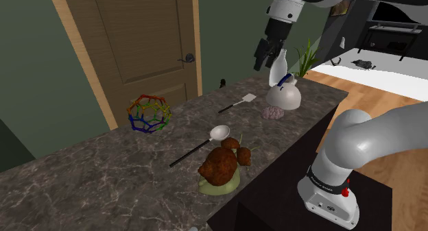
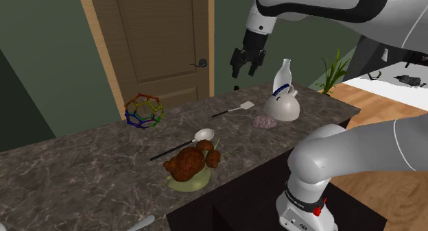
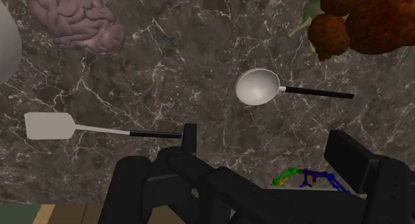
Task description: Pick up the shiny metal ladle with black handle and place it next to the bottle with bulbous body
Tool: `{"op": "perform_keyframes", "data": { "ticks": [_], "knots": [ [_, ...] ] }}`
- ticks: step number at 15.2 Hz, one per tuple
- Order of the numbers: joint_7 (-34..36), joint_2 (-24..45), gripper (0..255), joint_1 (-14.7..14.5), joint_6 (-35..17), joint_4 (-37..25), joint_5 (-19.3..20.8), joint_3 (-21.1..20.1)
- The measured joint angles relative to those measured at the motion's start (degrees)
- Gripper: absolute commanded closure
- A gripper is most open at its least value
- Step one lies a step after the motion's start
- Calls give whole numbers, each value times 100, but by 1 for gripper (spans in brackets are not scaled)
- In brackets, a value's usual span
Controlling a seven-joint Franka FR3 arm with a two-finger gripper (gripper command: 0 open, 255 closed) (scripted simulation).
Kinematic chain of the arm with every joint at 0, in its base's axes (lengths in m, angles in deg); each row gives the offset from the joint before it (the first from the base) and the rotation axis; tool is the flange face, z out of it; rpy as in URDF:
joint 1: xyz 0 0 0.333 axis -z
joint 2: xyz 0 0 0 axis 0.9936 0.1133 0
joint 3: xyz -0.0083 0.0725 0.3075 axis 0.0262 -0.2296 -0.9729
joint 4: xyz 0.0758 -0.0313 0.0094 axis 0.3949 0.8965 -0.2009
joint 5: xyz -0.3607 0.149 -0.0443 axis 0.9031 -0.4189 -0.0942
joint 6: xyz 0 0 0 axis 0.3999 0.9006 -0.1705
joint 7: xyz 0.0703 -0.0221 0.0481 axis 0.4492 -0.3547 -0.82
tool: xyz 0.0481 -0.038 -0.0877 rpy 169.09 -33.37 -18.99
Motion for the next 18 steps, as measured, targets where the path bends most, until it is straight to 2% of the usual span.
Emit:
{"op": "perform_keyframes", "data": {
  "ticks": [4,9,18],
  "knots": [
    [-451,294,0,-210,-322,102,-5,55],
    [-1479,984,0,-707,-1031,287,-64,107],
    [-3411,2503,0,-1552,-2121,190,-214,120]
  ]
}}
